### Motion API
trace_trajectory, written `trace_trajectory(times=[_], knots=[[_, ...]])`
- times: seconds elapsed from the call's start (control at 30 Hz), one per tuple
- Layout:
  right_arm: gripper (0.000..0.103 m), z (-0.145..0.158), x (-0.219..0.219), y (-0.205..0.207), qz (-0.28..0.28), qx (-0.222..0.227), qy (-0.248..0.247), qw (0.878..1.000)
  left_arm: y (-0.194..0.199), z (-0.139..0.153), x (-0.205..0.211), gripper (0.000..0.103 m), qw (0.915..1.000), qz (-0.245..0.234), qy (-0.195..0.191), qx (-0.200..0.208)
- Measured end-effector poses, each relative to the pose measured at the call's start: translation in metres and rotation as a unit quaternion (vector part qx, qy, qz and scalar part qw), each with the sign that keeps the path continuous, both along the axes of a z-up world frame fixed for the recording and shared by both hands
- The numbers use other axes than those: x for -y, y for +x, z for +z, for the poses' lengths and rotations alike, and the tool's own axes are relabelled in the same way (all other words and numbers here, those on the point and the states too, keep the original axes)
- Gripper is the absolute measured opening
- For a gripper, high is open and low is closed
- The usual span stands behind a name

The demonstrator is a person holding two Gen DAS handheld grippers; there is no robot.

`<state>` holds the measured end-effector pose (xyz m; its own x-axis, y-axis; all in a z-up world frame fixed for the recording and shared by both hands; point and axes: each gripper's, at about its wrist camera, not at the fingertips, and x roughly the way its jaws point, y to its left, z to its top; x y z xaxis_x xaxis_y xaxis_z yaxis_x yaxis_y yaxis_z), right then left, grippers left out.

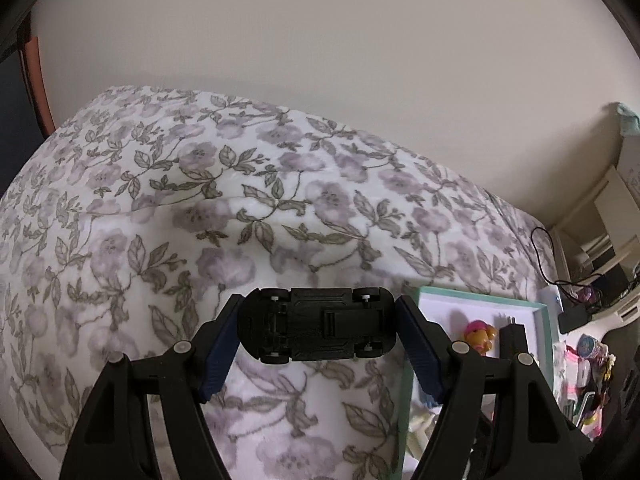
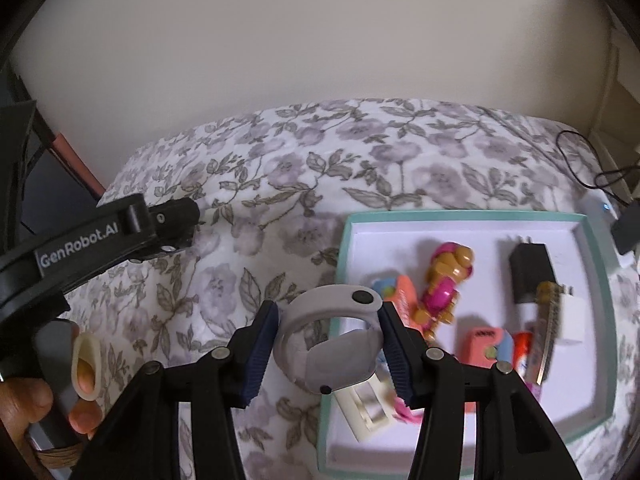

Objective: Organize rigid objects
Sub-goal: 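Carry the black car and white earbud case over the tray with both tools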

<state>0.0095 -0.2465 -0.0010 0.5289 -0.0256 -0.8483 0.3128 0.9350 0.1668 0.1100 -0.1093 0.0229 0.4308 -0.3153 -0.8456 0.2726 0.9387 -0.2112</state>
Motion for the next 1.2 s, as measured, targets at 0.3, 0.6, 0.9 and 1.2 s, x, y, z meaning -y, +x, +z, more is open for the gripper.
trace_trajectory(times=[0.3, 0.6, 0.9, 1.2], knots=[[0.054, 0.017, 0.004, -0.034, -0.013, 0.019, -0.007, 1.000, -0.034, 0.002, 0.003, 0.076, 0.9996, -0.020, -0.015, -0.012], [0.054, 0.017, 0.022, -0.057, -0.036, 0.015, 0.000, 0.999, -0.065, 0.000, 0.022, 0.076, 0.9986, -0.050, -0.009, -0.016], [0.054, -0.001, 0.063, -0.067, -0.085, -0.023, -0.003, 0.996, -0.080, -0.018, 0.048, 0.076, 0.9947, -0.090, -0.005, -0.050], [0.054, -0.012, 0.097, -0.078, -0.130, -0.044, 0.007, 0.990, -0.097, -0.035, 0.074, 0.076, 0.9873, -0.136, 0.005, -0.081]])
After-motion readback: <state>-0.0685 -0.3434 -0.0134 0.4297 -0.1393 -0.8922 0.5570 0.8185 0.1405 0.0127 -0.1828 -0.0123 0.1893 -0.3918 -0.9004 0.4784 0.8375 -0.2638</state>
